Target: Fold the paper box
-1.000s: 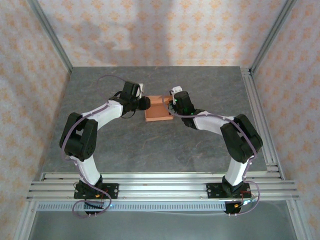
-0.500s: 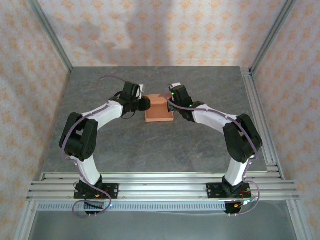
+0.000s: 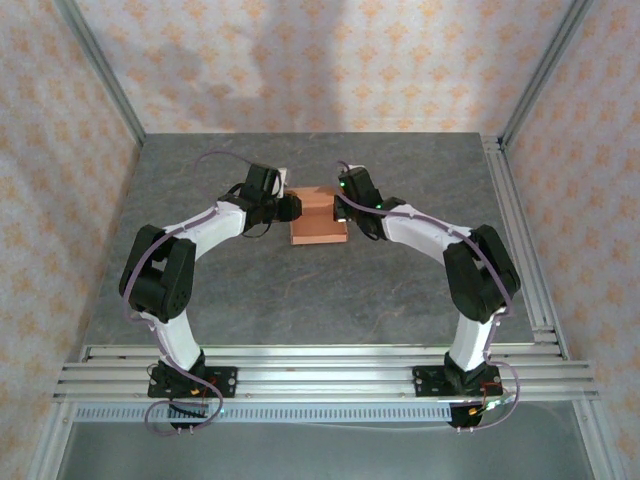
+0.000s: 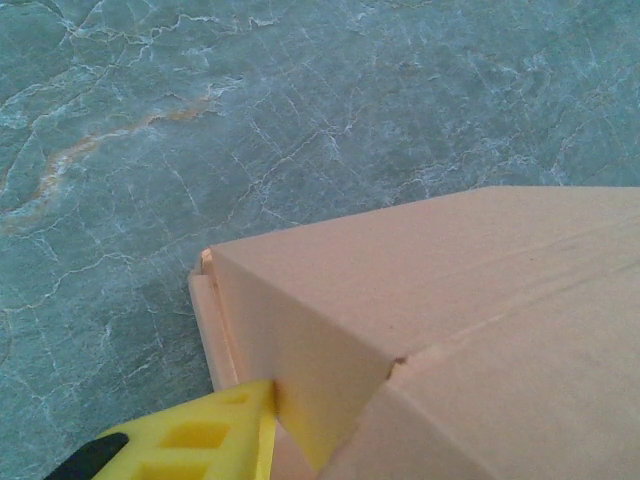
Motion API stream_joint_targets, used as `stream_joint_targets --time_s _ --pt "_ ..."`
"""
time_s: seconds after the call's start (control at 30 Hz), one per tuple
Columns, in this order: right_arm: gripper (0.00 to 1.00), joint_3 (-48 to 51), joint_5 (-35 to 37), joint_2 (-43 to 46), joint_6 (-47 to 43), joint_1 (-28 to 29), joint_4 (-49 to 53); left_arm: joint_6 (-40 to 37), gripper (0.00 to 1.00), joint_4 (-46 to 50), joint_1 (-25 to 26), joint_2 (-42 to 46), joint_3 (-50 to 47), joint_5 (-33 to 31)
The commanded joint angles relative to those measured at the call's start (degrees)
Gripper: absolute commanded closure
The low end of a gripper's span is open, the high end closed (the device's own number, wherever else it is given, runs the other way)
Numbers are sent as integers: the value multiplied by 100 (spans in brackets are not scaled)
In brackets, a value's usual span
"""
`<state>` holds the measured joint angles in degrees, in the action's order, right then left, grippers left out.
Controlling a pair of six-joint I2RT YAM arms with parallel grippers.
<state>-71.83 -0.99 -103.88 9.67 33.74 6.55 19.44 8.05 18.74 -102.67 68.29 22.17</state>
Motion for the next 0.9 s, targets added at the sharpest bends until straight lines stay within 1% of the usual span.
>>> stream_joint_targets --time_s 0.0,0.1,0.33,0.43,0.47,0.63,0.8,0.87 --pt "100 348 96 -27 97 80 71 -113 70 -137 38 124 -81 120" --pt "100 540 133 -11 102 94 -103 -114 70 -142 45 142 -107 128" --pt "100 1335 295 234 -339 203 -1250 -111 70 -139 50 251 -204 129" --pt "100 1525 362 290 -490 226 -1568 -115 70 -168 48 375 -301 130" --pt "100 1595 391 305 -549 230 -1675 -106 69 -196 43 427 -352 146" --pt "100 2087 504 193 -742 246 -2659 -113 59 -287 50 777 -587 293" --pt "100 2395 581 155 -810 309 -3279 -71 54 -312 46 1172 -864 341" --pt "100 2469 652 139 -813 318 -3405 -71 52 -526 46 1443 -1100 369"
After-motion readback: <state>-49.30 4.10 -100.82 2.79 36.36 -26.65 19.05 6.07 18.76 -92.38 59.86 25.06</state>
